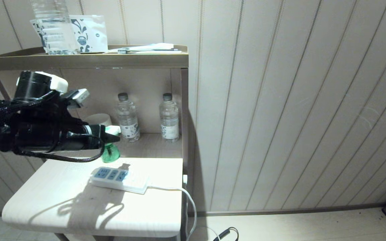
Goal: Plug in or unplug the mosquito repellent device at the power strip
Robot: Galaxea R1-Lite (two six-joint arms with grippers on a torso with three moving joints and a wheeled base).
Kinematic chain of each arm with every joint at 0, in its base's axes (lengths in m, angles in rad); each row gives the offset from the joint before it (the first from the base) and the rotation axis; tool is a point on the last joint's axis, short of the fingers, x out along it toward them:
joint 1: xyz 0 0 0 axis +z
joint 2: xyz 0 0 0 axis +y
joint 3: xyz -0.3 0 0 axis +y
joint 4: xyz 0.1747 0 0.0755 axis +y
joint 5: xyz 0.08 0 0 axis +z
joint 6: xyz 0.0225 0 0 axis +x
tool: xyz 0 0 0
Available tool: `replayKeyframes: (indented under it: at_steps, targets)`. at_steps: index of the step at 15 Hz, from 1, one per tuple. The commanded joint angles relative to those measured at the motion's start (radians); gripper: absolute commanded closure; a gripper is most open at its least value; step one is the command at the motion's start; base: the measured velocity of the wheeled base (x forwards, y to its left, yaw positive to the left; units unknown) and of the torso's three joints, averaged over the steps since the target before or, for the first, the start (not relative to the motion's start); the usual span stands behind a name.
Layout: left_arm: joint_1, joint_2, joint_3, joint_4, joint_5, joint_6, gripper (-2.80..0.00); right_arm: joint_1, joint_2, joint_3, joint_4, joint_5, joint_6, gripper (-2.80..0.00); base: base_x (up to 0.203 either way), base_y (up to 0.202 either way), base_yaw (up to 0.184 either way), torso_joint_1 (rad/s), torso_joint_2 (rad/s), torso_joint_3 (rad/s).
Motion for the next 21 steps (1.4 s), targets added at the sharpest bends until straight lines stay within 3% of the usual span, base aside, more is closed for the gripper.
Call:
replayKeyframes:
  at_steps: [1, 3, 7, 11, 13, 16, 21]
  targets:
    - [0.017, -0.063, 0.121, -0.233, -0.019, 0.000, 0.00, 0.000, 0.001, 0.000, 0.000, -0.001, 0.000, 0.00, 0.000, 0.000, 0.000, 0.000, 0.00, 0.000]
    - [0.020, -0.070, 0.194, -0.317, -0.030, 0.005, 0.00, 0.000, 0.001, 0.000, 0.000, -0.001, 0.000, 0.00, 0.000, 0.000, 0.000, 0.000, 0.00, 0.000]
    - [0.010, -0.073, 0.304, -0.376, -0.021, 0.051, 0.00, 0.000, 0.001, 0.000, 0.000, -0.001, 0.000, 0.00, 0.000, 0.000, 0.000, 0.000, 0.00, 0.000]
    - [0.004, -0.053, 0.314, -0.398, 0.022, 0.059, 0.00, 0.000, 0.001, 0.000, 0.000, -0.001, 0.000, 0.00, 0.000, 0.000, 0.000, 0.000, 0.00, 0.000]
    - [-0.005, -0.026, 0.316, -0.413, 0.080, 0.054, 0.00, 0.000, 0.001, 0.000, 0.000, -0.001, 0.000, 0.00, 0.000, 0.000, 0.000, 0.000, 0.00, 0.000]
    - [-0.034, 0.028, 0.380, -0.577, 0.172, 0.051, 0.00, 0.000, 0.001, 0.000, 0.000, -0.001, 0.000, 0.00, 0.000, 0.000, 0.000, 0.000, 0.00, 0.000]
    - [-0.039, 0.048, 0.435, -0.646, 0.192, 0.005, 0.00, 0.000, 0.001, 0.000, 0.000, -0.001, 0.000, 0.00, 0.000, 0.000, 0.000, 0.000, 0.00, 0.000]
